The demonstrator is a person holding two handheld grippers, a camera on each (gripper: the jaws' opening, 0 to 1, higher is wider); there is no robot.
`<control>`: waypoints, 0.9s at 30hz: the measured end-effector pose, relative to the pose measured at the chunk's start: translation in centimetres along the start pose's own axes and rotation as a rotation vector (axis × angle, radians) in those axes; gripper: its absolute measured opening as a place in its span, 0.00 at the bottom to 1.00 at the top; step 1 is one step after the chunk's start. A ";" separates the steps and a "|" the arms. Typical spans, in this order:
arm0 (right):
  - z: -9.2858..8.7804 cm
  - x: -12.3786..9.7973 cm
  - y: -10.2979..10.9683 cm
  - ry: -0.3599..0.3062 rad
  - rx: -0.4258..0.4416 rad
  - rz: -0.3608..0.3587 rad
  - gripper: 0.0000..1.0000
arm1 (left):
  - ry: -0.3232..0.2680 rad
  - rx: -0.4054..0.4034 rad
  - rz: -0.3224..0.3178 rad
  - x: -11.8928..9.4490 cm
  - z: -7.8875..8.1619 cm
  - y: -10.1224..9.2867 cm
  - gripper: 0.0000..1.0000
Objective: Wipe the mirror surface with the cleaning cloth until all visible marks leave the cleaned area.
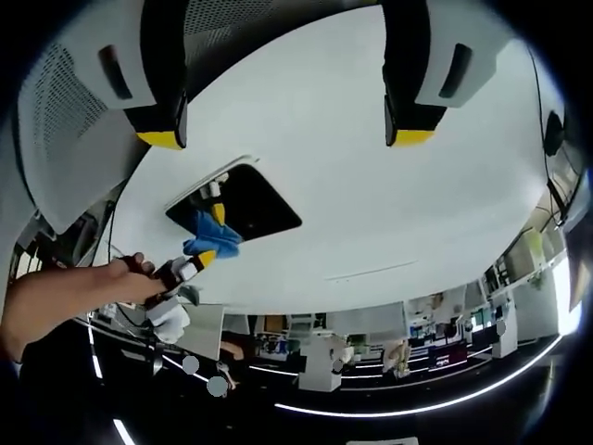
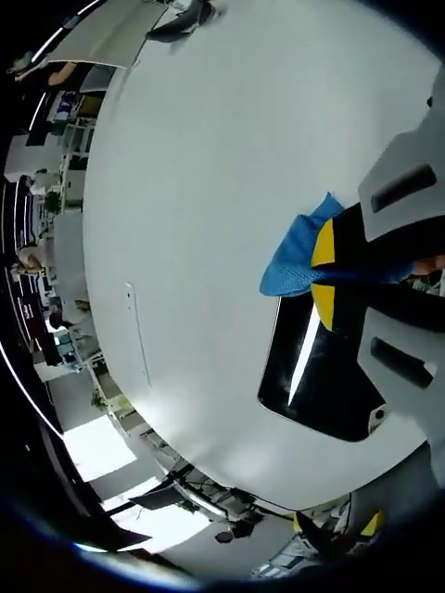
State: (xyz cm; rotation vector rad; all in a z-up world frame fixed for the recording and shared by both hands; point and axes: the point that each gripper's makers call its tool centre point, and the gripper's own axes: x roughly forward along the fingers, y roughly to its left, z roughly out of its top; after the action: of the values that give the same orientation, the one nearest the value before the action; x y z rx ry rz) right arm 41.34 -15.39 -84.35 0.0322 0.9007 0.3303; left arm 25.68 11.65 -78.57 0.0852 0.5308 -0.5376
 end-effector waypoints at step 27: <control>-0.6 0.3 -0.8 -0.018 -0.136 0.062 0.09 | -0.001 0.005 0.007 -0.1 0.0 0.1 0.86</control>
State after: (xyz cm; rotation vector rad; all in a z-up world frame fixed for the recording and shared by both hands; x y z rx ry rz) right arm 41.25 -16.12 -85.14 -0.0629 0.8591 0.4479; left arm 25.68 11.80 -78.56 0.0911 0.5280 -0.5322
